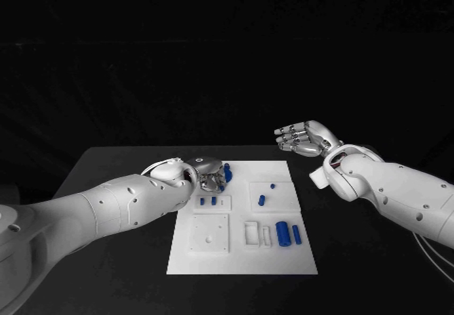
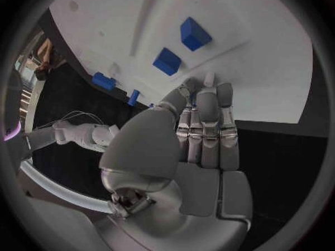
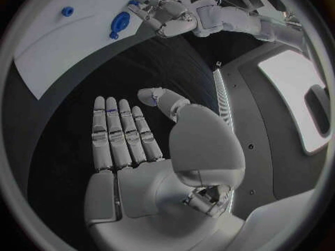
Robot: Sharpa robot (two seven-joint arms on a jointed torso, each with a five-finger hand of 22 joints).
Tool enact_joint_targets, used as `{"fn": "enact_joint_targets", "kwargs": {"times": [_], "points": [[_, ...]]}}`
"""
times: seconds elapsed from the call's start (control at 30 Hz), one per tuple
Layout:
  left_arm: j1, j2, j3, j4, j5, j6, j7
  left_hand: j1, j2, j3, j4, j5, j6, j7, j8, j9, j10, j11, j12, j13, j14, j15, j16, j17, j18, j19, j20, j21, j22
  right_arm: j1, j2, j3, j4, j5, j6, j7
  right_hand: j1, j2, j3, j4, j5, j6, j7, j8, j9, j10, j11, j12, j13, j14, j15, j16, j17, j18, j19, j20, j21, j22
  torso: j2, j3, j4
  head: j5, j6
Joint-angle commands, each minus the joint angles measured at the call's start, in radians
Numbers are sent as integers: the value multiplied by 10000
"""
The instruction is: Assemble the parts on the task board
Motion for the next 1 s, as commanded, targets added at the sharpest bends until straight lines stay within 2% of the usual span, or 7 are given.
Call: {"fn": "enact_joint_targets", "kwargs": {"times": [0.03, 0.17, 0.3, 0.43, 0.63, 0.8, 1.0], "points": [[11, -65, 148, 151, 418, -244, 16, -40, 79, -34, 0, 55, 63, -14, 22, -13, 51, -24, -33, 8, 72, -17, 14, 13, 21, 79, 13, 56, 208, -3, -5, 6, 0, -8, 106, 101, -38, 48, 48, -4, 65, -72, 2, -21, -12, -45, 16, -16, -15, -63, 7, -35, -15, 131, -47, -21, 12, -12, -7, -8, 16, 10, 22], [22, -222, 379, 342, 635, -81, 22, -44, 89, -41, -20, 53, 59, -14, 24, -13, 44, -23, -32, 8, 84, -16, -2, 19, 22, 86, 13, 50, 206, -3, -13, 6, -6, -8, 108, 95, -38, 48, 48, -4, 65, -72, 2, -21, -12, -45, 16, -16, -15, -63, 7, -35, -15, 131, -47, -21, 12, -12, 6, -10, 7, 37, 18], [53, -425, 542, 584, 782, 138, 45, -50, 88, -47, -36, 50, 42, -10, 23, -14, 29, -16, -34, 8, 72, -11, -31, 15, 19, 59, 20, 33, 207, -3, -29, 6, -9, -8, 105, 90, -38, 48, 48, -4, 65, -72, 2, -21, -12, -45, 16, -16, -15, -63, 7, -35, -15, 131, -47, -21, 12, -12, 5, -6, 8, 36, 12], [87, -653, 662, 810, 864, 266, 18, -50, 88, -47, -36, 50, 42, -10, 23, -14, 29, -16, -34, 8, 72, -11, -31, 15, 19, 59, 20, 33, 207, -3, -54, 6, -15, -8, 106, 84, -38, 48, 48, -4, 65, -72, 2, -21, -12, -45, 16, -16, -15, -63, 7, -35, -15, 131, -47, -21, 12, -12, 9, -16, 28, 33, 17], [122, -892, 716, 956, 904, 493, -48, -46, 97, -59, -59, 44, 51, -10, 23, -14, 41, -20, -32, 9, 77, -14, -51, 17, 16, 54, 17, 29, 211, -3, -84, 6, -16, -8, 112, 78, -33, 44, 68, -17, 68, -59, -1, -19, -11, -44, 11, -15, -15, -63, 8, -35, -15, 130, -49, -21, 11, -13, 7, -6, 23, 73, 7], [127, -1041, 723, 1013, 911, 596, -74, -62, 107, -72, -48, 31, 49, -12, 22, -14, 33, -18, -33, 8, 74, -11, -58, 18, 11, 46, 20, 24, 210, -3, -102, 6, -10, -8, 117, 75, -33, 44, 68, -17, 68, -59, -1, -19, -11, -44, 11, -15, -15, -63, 8, -35, -15, 130, -49, -21, 11, -13, 16, -9, 16, 105, 6], [118, -1181, 718, 1003, 899, 682, -126, -62, 107, -72, -48, 31, 49, -12, 22, -14, 33, -18, -33, 8, 74, -11, -58, 18, 11, 46, 20, 24, 210, -3, -127, 6, 6, -8, 117, 73, -33, 44, 68, -17, 68, -59, -1, -19, -11, -44, 11, -15, -15, -63, 8, -35, -15, 130, -49, -21, 11, -13, 16, 7, 4, 125, -13]]}}
